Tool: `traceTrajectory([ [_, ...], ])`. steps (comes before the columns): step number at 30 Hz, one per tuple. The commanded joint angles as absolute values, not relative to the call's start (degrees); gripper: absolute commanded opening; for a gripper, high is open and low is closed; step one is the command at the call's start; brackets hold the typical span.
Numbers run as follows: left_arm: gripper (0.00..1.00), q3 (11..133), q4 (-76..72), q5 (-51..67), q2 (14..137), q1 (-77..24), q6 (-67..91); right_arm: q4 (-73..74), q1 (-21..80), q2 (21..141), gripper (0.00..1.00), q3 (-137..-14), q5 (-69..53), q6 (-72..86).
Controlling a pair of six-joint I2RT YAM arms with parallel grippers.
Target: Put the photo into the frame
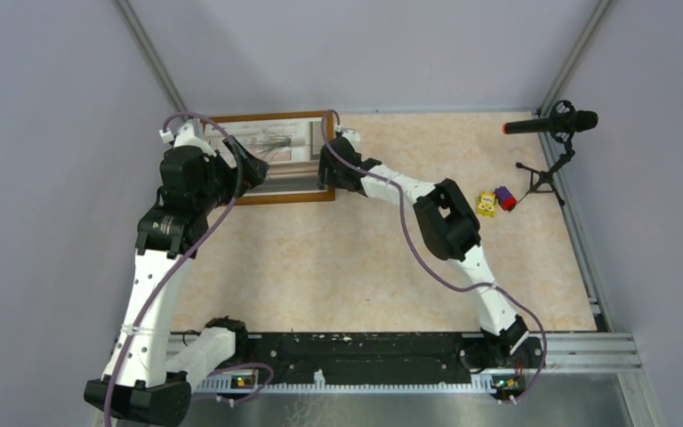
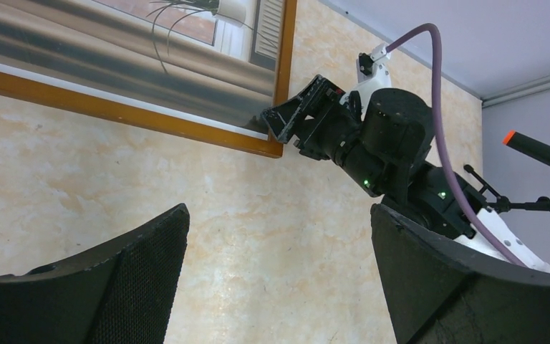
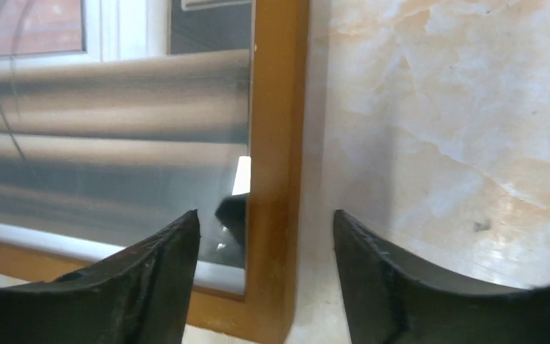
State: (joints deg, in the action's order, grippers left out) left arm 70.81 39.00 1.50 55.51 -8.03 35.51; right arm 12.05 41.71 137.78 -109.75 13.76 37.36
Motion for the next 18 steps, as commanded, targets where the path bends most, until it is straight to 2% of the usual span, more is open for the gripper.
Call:
traceTrajectory([
  [1, 0.99, 71.97, 35.73, 0.87, 54.64, -8.28, 33.29, 32.60, 41.38, 136.36, 0.76, -119.57, 15.22, 35.68],
  [4, 0.99, 73.54, 32.29, 2.54, 53.28, -8.26, 30.53, 47.70, 41.40, 131.07, 0.87, -125.36, 20.65, 31.58],
  [6, 0.99, 72.25, 26.09, 4.46, 51.00, -8.26, 28.65, 52.18, 41.52, 122.97, 0.90, -120.88, 22.48, 28.77],
  [10, 0.99, 68.57, 13.00, 6.85, 47.26, -8.27, 26.31, 43.27, 42.18, 98.35, 0.98, -99.39, 17.65, 20.62],
  [12, 0.99, 70.07, 10.69, 7.58, 48.11, -8.26, 25.67, 42.01, 42.19, 87.68, 0.99, -93.59, 16.72, 17.75],
  [18, 0.99, 76.86, 10.63, 10.54, 51.86, -8.26, 25.66, 45.52, 42.18, 65.87, 0.99, -92.32, 20.70, 12.34],
])
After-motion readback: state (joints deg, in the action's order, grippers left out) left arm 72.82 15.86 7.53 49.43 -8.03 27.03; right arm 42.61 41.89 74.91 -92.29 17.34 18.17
